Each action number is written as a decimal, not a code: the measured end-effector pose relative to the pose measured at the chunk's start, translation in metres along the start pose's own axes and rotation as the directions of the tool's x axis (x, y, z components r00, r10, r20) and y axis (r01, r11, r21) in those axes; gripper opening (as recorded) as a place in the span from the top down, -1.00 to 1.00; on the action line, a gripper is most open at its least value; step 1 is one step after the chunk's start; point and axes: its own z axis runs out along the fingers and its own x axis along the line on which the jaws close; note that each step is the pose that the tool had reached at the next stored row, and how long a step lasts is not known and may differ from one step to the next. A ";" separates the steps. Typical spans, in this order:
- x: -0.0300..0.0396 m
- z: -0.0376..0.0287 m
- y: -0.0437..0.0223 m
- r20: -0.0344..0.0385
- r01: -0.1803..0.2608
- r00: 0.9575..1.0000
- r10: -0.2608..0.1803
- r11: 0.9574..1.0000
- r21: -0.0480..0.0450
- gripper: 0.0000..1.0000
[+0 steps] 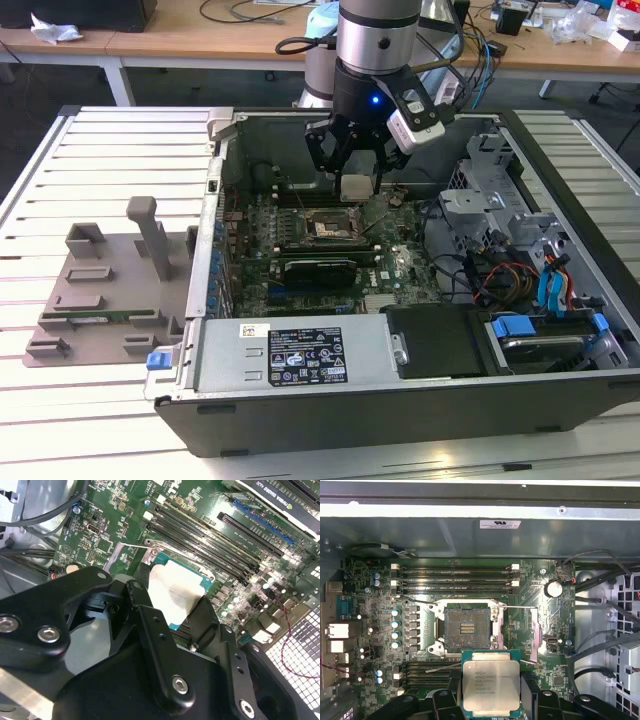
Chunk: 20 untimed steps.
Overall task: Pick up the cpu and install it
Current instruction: 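Place the cpu into insertion slot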
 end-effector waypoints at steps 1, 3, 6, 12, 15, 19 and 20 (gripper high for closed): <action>0.0000 0.0000 0.0000 0.000 0.000 1.000 0.000 1.000 0.000 -0.09; 0.0000 0.0001 0.0000 0.000 -0.010 1.000 0.010 1.000 0.000 -0.09; 0.0000 0.0003 0.0000 0.000 -0.053 0.999 0.053 0.999 0.001 -0.09; 0.0000 0.0004 0.0000 0.000 -0.101 0.995 0.101 0.995 0.003 -0.09; 0.0000 0.0004 0.0000 0.000 -0.114 0.993 0.114 0.993 0.003 -0.09; 0.0000 0.0006 0.0000 -0.001 -0.155 0.988 0.155 0.988 0.004 -0.09; 0.0000 0.0006 0.0000 -0.001 -0.160 0.987 0.160 0.987 0.004 -0.09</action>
